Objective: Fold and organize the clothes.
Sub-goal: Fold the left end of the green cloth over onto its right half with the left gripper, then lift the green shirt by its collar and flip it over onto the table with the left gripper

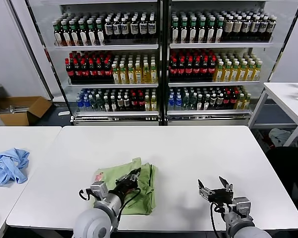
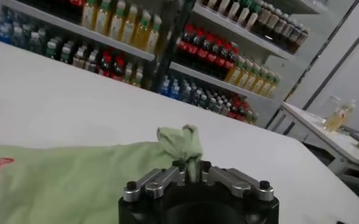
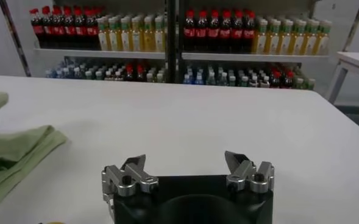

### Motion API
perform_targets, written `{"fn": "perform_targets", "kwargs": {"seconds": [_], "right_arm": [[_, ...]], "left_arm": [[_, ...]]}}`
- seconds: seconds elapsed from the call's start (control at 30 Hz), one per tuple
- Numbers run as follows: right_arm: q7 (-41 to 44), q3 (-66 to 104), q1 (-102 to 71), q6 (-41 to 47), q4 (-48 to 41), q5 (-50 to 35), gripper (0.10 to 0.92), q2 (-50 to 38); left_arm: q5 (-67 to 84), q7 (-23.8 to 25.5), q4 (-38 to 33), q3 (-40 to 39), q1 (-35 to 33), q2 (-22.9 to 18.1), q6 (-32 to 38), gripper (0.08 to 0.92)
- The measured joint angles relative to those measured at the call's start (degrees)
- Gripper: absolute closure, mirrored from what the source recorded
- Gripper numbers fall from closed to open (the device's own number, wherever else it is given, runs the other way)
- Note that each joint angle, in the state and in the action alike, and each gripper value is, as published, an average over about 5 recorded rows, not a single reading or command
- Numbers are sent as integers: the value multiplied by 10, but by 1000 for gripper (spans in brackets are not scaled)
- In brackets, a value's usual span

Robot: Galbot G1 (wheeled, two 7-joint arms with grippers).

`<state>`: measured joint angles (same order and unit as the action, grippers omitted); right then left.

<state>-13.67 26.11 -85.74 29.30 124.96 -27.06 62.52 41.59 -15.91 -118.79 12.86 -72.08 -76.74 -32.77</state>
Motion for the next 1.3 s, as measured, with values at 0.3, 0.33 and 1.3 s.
{"fn": "perform_targets", "kwargs": {"seconds": [0.3, 0.33, 1.3], "right_arm": [[2, -5, 8, 2, 2, -6, 203, -4], [2, -6, 10, 2, 1, -6, 203, -3], [6, -18, 28, -3, -13, 2, 203, 1]], "left_arm": [[2, 23, -33, 12, -22, -26, 30, 514], [-1, 27, -40, 19, -28, -22, 34, 480], [-148, 82, 62, 181, -123, 44, 79, 295]]}}
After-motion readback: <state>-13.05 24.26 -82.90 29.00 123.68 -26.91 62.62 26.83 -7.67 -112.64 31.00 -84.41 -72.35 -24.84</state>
